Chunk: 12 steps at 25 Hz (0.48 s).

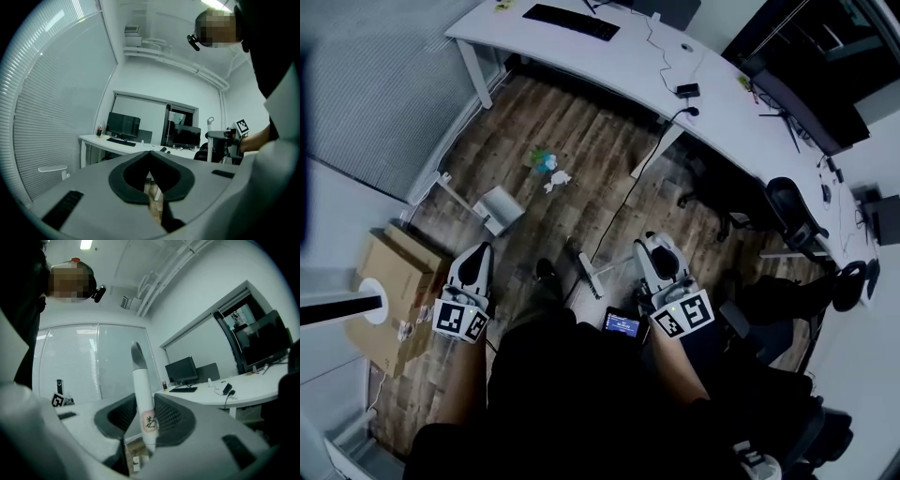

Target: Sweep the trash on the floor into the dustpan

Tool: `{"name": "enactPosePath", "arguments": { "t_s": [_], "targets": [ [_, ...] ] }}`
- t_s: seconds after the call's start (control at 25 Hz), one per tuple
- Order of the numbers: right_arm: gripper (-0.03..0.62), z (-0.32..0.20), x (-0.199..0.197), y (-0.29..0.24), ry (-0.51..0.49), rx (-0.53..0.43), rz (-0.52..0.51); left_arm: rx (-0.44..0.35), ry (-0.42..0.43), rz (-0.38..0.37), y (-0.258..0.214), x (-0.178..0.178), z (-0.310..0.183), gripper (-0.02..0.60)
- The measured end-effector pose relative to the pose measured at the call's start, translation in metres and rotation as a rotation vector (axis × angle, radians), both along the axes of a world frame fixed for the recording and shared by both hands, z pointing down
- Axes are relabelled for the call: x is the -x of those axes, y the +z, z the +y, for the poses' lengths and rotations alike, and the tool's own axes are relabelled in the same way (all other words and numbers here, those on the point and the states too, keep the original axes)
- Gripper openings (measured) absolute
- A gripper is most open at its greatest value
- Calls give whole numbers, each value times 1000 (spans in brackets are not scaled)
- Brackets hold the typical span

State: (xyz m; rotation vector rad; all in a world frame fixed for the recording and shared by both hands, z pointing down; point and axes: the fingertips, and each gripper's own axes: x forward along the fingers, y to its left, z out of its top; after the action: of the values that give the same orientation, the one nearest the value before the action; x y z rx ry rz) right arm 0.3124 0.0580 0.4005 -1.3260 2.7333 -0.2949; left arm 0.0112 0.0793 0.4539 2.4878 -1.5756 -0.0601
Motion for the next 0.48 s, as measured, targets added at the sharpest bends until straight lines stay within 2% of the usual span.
{"name": "enactPosePath", "arguments": {
  "t_s": [0.24,0.48],
  "targets": [
    [114,-73,18,-9,3,22,22,-10,4,6,-1,25,-81,-6],
    [114,-142,54,-16,-10,22,50,-24,-14,26,-3,69,-141,-6]
  ]
}}
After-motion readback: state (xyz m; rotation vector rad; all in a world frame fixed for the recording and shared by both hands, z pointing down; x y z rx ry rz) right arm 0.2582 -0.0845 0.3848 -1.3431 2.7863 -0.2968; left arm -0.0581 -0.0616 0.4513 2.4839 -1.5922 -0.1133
